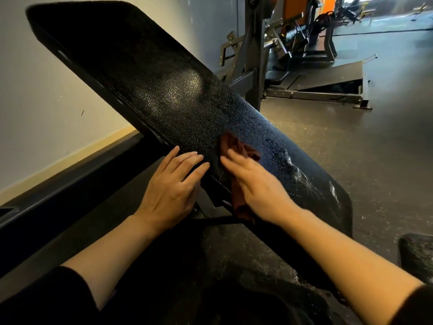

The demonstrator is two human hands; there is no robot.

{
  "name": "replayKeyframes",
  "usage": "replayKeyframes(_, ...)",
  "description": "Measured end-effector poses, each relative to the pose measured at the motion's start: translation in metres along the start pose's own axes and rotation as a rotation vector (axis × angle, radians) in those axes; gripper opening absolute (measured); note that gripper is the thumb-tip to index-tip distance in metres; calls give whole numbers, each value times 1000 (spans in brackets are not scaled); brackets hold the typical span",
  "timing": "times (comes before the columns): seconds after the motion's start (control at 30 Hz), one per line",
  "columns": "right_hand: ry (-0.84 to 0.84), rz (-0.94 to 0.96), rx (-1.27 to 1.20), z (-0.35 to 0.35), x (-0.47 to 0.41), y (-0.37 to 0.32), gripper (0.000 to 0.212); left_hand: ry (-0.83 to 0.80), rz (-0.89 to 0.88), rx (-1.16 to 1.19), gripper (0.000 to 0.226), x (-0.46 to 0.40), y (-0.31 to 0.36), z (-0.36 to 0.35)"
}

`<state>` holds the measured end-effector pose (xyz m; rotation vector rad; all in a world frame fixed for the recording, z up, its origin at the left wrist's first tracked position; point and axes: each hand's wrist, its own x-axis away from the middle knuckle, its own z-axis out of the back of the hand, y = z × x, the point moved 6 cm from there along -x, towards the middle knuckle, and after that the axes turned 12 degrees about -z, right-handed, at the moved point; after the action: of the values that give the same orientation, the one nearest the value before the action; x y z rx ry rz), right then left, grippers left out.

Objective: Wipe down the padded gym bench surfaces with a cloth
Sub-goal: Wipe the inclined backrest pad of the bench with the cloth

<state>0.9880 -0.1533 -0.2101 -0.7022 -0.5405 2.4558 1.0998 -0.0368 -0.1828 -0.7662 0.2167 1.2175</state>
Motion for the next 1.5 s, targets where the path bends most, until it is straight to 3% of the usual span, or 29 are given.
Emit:
replayKeyframes(0.1,43,-179,-30,0,-18,3,46,-18,-4,-28,40,3,-2,3)
replayKeyframes(0.23,54,39,-11,-15,-10,-35,47,-10,61,-32,40,5,-7,4)
replayKeyframes(0.3,34,55,-9,-15,-11,-39,48,1,79,-20,39,3,-4,3)
replayKeyframes(0.57,25,-186,-127,-3,60,37,48,30,-64,73,29,-12,18,-4)
replayKeyframes(0.77,24,-132,-56,-3,-7,33,52,2,-163,82,27,-50,19,-11)
replayKeyframes(0.97,102,-283,-24,1,-30,61,47,-128,-266,87,31,-109,13,-20)
replayKeyframes(1.17,58,-180,-5,6,-26,71,50,-237,-149,83,40,-118,-9,-42)
replayKeyframes(1.37,124,-416,-44,10,-92,120,46,-242,-165,68,36,-116,-3,-48)
replayKeyframes(1.5,129,-216,-65,8,-105,80,47,-232,-168,56,38,-115,-2,-48)
